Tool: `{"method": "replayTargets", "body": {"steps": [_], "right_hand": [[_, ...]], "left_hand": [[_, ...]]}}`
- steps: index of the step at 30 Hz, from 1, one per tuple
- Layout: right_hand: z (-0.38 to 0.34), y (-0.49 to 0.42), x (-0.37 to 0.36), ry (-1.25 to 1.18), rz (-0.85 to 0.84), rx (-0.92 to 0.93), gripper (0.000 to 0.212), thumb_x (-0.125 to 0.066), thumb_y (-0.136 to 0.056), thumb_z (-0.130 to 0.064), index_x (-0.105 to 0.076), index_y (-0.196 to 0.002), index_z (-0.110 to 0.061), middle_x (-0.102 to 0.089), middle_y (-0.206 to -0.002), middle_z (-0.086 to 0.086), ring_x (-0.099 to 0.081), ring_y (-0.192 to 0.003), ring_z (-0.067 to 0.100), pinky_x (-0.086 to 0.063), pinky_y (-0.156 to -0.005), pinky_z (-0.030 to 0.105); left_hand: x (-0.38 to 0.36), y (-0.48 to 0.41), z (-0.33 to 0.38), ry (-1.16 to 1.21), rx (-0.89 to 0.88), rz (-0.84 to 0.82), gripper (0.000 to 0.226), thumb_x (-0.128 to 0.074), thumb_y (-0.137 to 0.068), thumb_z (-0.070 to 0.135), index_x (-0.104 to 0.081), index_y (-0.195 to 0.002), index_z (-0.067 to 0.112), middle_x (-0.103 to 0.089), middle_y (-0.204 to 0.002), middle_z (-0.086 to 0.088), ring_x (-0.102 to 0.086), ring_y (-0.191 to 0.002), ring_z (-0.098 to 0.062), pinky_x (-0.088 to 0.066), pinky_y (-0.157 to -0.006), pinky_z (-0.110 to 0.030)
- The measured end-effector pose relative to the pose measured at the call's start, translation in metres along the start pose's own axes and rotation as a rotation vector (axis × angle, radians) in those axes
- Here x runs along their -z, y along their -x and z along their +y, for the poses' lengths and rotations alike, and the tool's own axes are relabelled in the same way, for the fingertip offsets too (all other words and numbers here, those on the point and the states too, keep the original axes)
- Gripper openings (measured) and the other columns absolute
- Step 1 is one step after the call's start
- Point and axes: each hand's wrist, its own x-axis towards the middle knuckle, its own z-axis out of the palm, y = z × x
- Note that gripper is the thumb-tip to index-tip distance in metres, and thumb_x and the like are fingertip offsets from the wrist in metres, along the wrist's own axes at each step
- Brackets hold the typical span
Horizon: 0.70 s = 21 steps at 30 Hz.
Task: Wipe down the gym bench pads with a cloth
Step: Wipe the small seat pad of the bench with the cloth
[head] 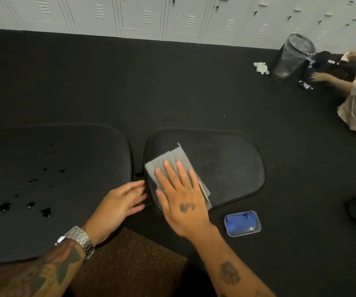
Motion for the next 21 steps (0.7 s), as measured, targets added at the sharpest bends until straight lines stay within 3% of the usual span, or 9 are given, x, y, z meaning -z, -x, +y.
{"method": "replayTargets", "body": {"steps": [3,6,8,10,13,16,21], "right_hand": [[0.016,0.040,0.002,0.016,-0.003,-0.014,0.052,-0.026,-0.106,-0.043,-0.022,-0.157,-0.031,-0.014,-0.166,-0.006,-0.005,-0.154,0.017,-0.010,-0.123,0.043],[0.054,0.061,0.012,0.046,0.021,-0.100,0.053,-0.026,-0.105,-0.043,-0.025,-0.156,-0.033,-0.018,-0.165,-0.008,-0.010,-0.154,0.016,-0.014,-0.122,0.043],[0.085,0.059,0.022,0.053,0.017,-0.175,0.054,-0.021,-0.104,-0.045,-0.027,-0.156,-0.032,-0.018,-0.165,-0.007,-0.012,-0.154,0.017,-0.012,-0.122,0.042],[0.114,0.043,0.034,0.053,0.036,-0.257,0.057,-0.016,-0.103,-0.050,-0.030,-0.155,-0.031,-0.021,-0.164,-0.006,-0.014,-0.153,0.018,-0.014,-0.122,0.043],[0.138,0.000,0.048,0.010,0.022,-0.384,0.061,-0.011,-0.098,-0.055,-0.018,-0.156,-0.038,-0.010,-0.166,-0.008,-0.003,-0.153,0.016,-0.006,-0.123,0.042],[0.138,-0.046,0.051,0.014,0.031,-0.446,0.064,-0.013,-0.096,-0.052,-0.018,-0.157,-0.034,-0.011,-0.167,-0.003,-0.004,-0.154,0.023,-0.005,-0.123,0.045],[0.087,-0.111,0.041,0.046,-0.007,-0.286,0.048,-0.024,-0.102,-0.042,-0.038,-0.145,-0.028,-0.035,-0.157,0.000,-0.020,-0.149,0.033,-0.012,-0.117,0.048]], "left_hand": [[-0.004,0.002,-0.005,-0.575,-0.227,0.084,0.050,-0.066,-0.088,0.019,-0.050,-0.134,0.029,-0.061,-0.115,0.014,-0.063,-0.098,0.004,-0.050,-0.079,-0.011],[0.004,0.005,-0.001,-1.054,-0.501,0.190,0.048,-0.064,-0.087,0.031,-0.052,-0.134,0.030,-0.057,-0.123,0.009,-0.052,-0.111,-0.005,-0.048,-0.091,-0.027],[0.015,0.003,0.010,-1.277,-0.587,0.307,0.055,-0.066,-0.083,0.037,-0.052,-0.135,0.025,-0.053,-0.132,0.002,-0.044,-0.123,-0.019,-0.043,-0.096,-0.039],[0.028,-0.003,0.021,-1.359,-0.471,0.365,0.068,-0.066,-0.081,0.043,-0.044,-0.141,0.022,-0.041,-0.145,-0.006,-0.032,-0.136,-0.027,-0.037,-0.104,-0.048],[0.042,-0.011,0.027,-1.378,-0.240,0.342,0.083,-0.061,-0.080,0.056,-0.027,-0.149,0.025,-0.020,-0.158,-0.005,-0.012,-0.146,-0.027,-0.025,-0.113,-0.050],[0.045,-0.013,0.028,-1.374,-0.202,0.313,0.085,-0.058,-0.081,0.060,-0.024,-0.151,0.026,-0.016,-0.159,-0.003,-0.009,-0.147,-0.027,-0.024,-0.114,-0.050],[0.042,-0.011,0.027,-1.359,-0.176,0.303,0.085,-0.057,-0.082,0.060,-0.020,-0.152,0.026,-0.011,-0.161,-0.002,-0.005,-0.148,-0.026,-0.025,-0.114,-0.052]]}}
